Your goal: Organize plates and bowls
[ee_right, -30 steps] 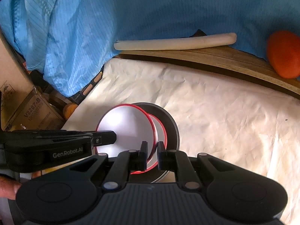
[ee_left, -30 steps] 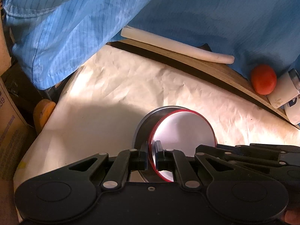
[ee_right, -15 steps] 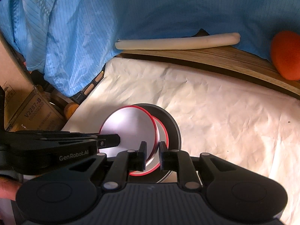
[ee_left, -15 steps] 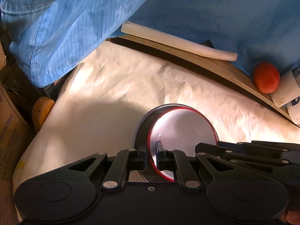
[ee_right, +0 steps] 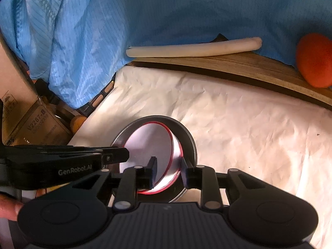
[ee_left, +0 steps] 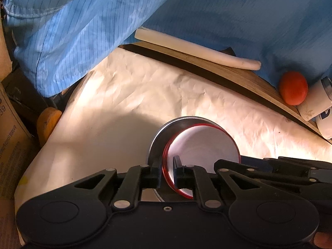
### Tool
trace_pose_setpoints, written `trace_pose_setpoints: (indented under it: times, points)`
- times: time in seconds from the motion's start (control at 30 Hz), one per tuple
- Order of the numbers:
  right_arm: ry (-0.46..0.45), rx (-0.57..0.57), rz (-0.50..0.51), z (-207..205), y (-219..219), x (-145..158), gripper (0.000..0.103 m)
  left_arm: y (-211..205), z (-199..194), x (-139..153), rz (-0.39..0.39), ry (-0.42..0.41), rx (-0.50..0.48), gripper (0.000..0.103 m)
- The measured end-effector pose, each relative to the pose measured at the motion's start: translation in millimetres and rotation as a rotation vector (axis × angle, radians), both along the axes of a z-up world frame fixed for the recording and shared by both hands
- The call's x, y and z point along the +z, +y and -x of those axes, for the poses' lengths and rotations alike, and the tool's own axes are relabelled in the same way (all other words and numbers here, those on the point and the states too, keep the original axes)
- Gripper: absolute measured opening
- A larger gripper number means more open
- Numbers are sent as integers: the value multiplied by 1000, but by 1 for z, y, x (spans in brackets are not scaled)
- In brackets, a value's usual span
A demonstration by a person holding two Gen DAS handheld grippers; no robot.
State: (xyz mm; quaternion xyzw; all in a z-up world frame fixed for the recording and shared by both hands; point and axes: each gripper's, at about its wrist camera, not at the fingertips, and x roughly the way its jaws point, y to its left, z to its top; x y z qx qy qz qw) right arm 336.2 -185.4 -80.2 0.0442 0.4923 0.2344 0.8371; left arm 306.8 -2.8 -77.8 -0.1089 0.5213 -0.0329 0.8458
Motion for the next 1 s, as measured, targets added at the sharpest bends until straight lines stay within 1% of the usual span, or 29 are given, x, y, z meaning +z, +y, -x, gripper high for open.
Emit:
trace_pose_setpoints:
  times: [0.03, 0.2, 0.23, 0.27, 0.33, 0.4, 0.43, 0.5, 0.63, 0.67, 0.7, 0.73, 0.77, 0.8, 0.87, 0.97, 1.0]
  points:
    - [-2, 0, 0, 1, 0, 0, 30, 0, 1, 1, -1, -2, 1, 12]
    - [-25, -4, -4, 6, -4, 4, 37, 0, 6, 6, 1, -20, 14, 18]
    - [-31, -4, -8, 7, -5, 6, 42, 1, 7, 8, 3, -27, 17, 18]
    - [-41, -5, -8, 8, -5, 7, 48, 1, 9, 10, 6, -35, 22, 20]
    - [-65, -7, -2, 11, -8, 11, 53, 2, 12, 14, 12, -52, 27, 28]
    - [-84, -13, -7, 13, -11, 14, 57, 4, 14, 17, 18, -70, 37, 38]
    - [-95, -18, -6, 15, -13, 16, 60, 5, 16, 19, 21, -77, 41, 40]
    - [-116, -25, -5, 17, -17, 20, 64, 6, 19, 22, 22, -90, 49, 49]
    - [-141, -43, -9, 23, -24, 26, 74, 8, 24, 24, 20, -99, 56, 59]
    - [-146, -49, -11, 25, -26, 27, 79, 8, 25, 25, 21, -101, 58, 65]
    - [-150, -57, -12, 26, -27, 28, 84, 9, 27, 25, 22, -104, 62, 75]
    - [-155, -63, -15, 28, -29, 29, 92, 9, 28, 25, 25, -109, 66, 81]
    - [-160, -69, -19, 30, -31, 30, 97, 10, 31, 26, 28, -117, 72, 89]
    - [-164, -76, -20, 32, -34, 31, 98, 10, 32, 27, 27, -123, 80, 95]
    - [-170, -90, -12, 34, -37, 32, 102, 11, 35, 27, 29, -131, 89, 96]
    - [-173, -118, -9, 38, -44, 33, 103, 14, 38, 26, 38, -135, 108, 102]
    - [-174, -126, -10, 39, -46, 32, 103, 15, 40, 26, 41, -139, 115, 102]
